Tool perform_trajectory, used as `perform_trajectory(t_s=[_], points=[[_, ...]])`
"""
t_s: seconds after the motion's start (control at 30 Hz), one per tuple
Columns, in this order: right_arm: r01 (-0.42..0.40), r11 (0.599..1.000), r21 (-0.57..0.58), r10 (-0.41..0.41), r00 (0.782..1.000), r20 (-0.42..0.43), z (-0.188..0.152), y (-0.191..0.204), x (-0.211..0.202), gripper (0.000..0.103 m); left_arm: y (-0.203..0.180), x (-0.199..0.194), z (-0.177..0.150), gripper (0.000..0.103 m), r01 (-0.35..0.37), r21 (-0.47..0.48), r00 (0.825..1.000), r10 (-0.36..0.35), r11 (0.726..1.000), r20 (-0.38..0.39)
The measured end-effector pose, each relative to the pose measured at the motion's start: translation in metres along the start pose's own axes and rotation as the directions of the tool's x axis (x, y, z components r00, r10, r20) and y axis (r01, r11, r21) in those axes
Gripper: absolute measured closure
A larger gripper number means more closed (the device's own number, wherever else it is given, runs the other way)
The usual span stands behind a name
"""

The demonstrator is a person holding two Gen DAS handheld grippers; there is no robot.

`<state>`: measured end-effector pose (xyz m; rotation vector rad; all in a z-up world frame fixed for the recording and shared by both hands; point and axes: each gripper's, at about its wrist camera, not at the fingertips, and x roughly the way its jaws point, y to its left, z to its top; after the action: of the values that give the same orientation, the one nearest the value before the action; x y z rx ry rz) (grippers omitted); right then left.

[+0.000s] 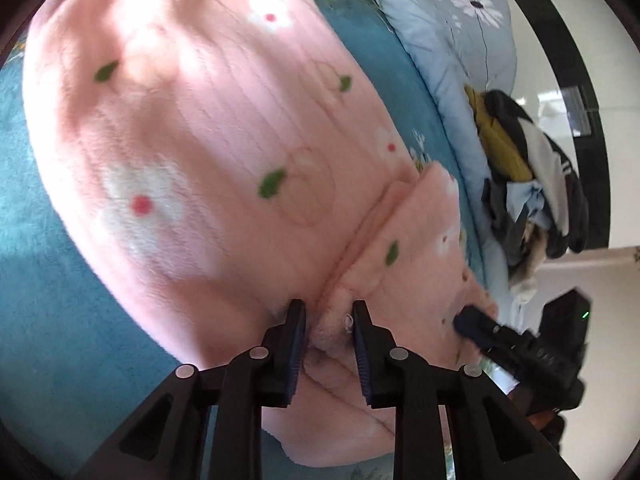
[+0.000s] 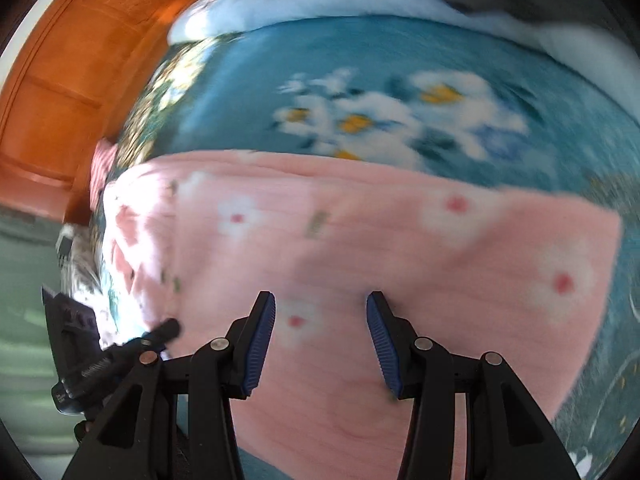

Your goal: Fold clothes

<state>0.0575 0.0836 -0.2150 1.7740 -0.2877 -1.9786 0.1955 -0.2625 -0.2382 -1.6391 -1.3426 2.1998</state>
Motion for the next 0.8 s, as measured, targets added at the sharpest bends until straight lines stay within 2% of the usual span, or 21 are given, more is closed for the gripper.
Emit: perform_trajectory(t_s=[0.07,0.1,0.17,0.23,0.27,0.33,0.4,0.47,0.53,0.7,0.8], points=[[0.020,0.999,0.038,-0.020,1.000,0.011,-0.005,-0.017,-0.006,0.054,0.006,-0.011,0.004,0.077,0.053,-0.037,0.999,-0.052,0.998,0.013],[0.064,0.997,0.045,-0.065,0.998,0.023,-0.007,-0.025,-0.013,0.054,0.010,-0.018,0.007,0.077,0.080,-0.056,0.997,-0.078,0.995,0.027],[0.125,0.989,0.079,-0.128,0.991,0.040,-0.012,-0.042,-0.028,0.054,0.023,-0.043,0.017,0.071,0.117,-0.094,0.989,-0.107,0.989,0.106],[0.151,0.982,0.114,-0.157,0.987,0.042,-0.017,-0.055,-0.039,0.054,0.043,-0.074,0.034,0.056,0.085,-0.150,0.974,-0.050,0.985,0.221],[0.159,0.979,0.126,-0.165,0.986,0.038,-0.019,-0.059,-0.042,0.054,0.054,-0.087,0.042,0.046,0.058,-0.187,0.961,-0.004,0.981,0.278],[0.175,0.973,0.148,-0.181,0.983,0.029,-0.022,-0.067,-0.048,0.054,0.079,-0.109,0.058,0.041,0.032,-0.279,0.923,0.078,0.960,0.376],[0.194,0.971,0.141,-0.199,0.980,0.022,-0.026,-0.065,-0.050,0.054,0.106,-0.121,0.075,0.037,0.042,-0.365,0.901,0.123,0.930,0.415],[0.210,0.967,0.144,-0.217,0.976,0.028,-0.028,-0.061,-0.051,0.054,0.124,-0.121,0.090,0.036,0.042,-0.413,0.899,0.146,0.910,0.414],[0.205,0.967,0.152,-0.213,0.976,0.035,-0.029,-0.056,-0.051,0.054,0.133,-0.115,0.102,0.036,0.065,-0.427,0.901,0.131,0.902,0.413],[0.207,0.969,0.138,-0.213,0.977,0.028,-0.029,-0.047,-0.050,0.054,0.141,-0.106,0.127,0.036,0.120,-0.417,0.900,0.078,0.901,0.429],[0.191,0.970,0.151,-0.199,0.979,0.035,-0.030,-0.045,-0.054,0.054,0.141,-0.110,0.133,0.043,0.104,-0.407,0.898,0.090,0.907,0.430]])
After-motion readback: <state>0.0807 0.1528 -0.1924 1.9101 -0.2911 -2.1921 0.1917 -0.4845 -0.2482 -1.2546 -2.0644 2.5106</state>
